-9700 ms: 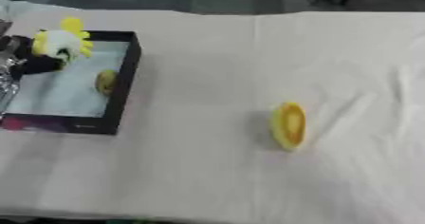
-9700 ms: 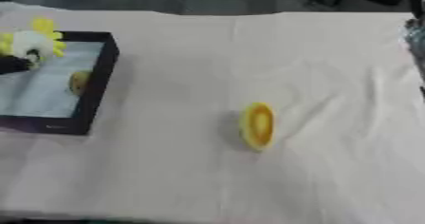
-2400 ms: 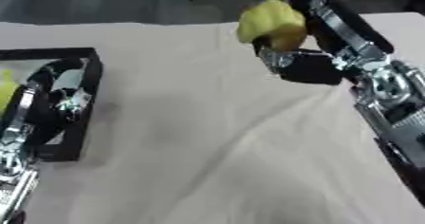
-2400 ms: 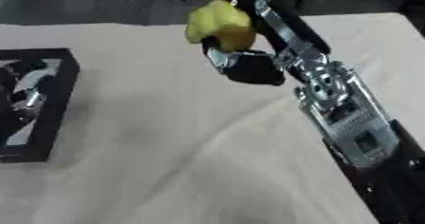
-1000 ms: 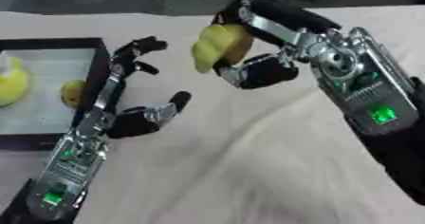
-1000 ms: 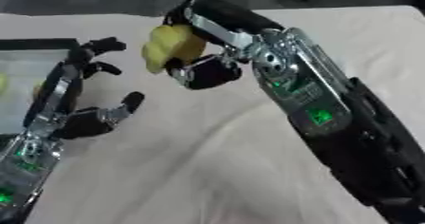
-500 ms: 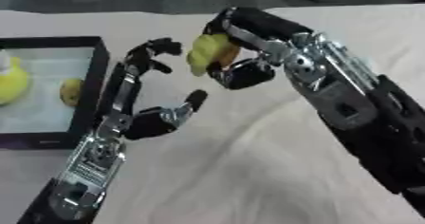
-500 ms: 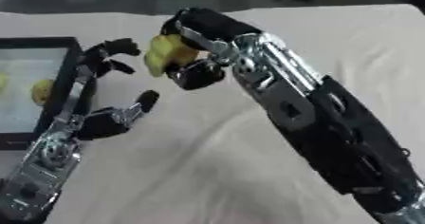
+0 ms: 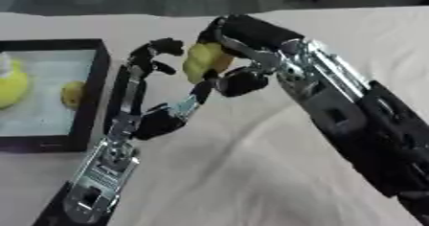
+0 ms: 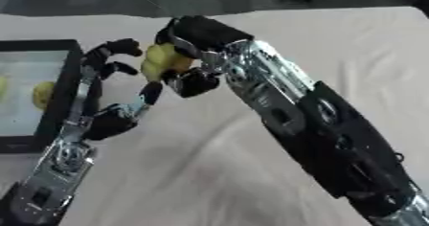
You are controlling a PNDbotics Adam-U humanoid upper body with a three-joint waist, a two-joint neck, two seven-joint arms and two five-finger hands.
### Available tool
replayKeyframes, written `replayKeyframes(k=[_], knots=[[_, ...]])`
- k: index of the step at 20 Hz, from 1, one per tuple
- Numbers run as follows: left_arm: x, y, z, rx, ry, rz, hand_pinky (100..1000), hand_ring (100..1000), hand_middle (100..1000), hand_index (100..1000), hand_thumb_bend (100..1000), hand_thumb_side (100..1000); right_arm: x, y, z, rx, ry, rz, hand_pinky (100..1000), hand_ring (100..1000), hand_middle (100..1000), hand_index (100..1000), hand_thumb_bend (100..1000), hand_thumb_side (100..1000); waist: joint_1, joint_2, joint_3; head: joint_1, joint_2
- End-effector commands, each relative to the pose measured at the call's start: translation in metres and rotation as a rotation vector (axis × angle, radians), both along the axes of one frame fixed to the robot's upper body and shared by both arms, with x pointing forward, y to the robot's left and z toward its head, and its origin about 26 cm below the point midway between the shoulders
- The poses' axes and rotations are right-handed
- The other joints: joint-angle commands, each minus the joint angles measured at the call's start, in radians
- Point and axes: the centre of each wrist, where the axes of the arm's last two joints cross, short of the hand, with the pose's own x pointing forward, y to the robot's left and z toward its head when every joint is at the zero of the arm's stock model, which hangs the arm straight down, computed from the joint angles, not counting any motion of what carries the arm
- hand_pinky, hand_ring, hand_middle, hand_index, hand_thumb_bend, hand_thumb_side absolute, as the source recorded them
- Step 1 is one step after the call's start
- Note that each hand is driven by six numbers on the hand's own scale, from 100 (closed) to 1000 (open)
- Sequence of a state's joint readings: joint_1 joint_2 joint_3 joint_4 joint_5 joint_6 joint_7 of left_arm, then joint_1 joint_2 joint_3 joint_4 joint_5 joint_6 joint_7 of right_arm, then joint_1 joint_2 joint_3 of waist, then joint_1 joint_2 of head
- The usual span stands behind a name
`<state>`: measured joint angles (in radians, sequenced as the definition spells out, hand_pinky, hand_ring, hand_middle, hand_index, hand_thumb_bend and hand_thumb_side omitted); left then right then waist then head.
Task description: Pick up the objects with one hand, pass them to the other hand, and then place them into the box on the other side of the table.
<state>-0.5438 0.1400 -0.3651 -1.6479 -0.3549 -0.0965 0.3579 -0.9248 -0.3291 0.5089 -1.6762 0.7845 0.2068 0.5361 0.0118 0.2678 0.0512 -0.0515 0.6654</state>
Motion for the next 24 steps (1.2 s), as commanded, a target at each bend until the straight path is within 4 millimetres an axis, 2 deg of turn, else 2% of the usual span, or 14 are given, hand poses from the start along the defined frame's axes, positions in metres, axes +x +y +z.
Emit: replayKeyframes(k=[1,7,17,23,24], knots=[[0.0,-0.005,0.008,-0.017,-0.01,0.037,582,860,637,770,527,500,-0.005,0.002,0.009,0.005,-0.029,0.021,745,691,557,672,158,100,0.0,-0.036,0.001,0.004,-0.003],[0.0,-0.012,0.009,-0.025,-0.003,0.05,561,842,614,751,530,487,-0.008,0.003,0.01,0.007,-0.024,0.035,743,690,555,671,152,100,0.0,-0.036,0.001,0.007,-0.001],[0.004,-0.017,0.004,0.065,0.066,0.104,532,826,592,712,532,472,-0.014,0.005,0.013,0.016,-0.037,0.057,742,688,556,670,148,100,0.001,-0.036,0.003,0.007,0.025],[0.003,-0.022,0.009,0.072,0.113,0.143,500,798,559,678,399,515,-0.017,0.006,0.012,0.007,-0.038,0.072,742,687,557,670,148,100,0.001,-0.036,0.004,0.01,0.022],[0.003,-0.024,0.01,0.06,0.11,0.143,494,790,550,668,351,542,-0.017,0.006,0.012,0.002,-0.035,0.075,742,687,557,670,148,100,0.001,-0.036,0.004,0.01,0.021]])
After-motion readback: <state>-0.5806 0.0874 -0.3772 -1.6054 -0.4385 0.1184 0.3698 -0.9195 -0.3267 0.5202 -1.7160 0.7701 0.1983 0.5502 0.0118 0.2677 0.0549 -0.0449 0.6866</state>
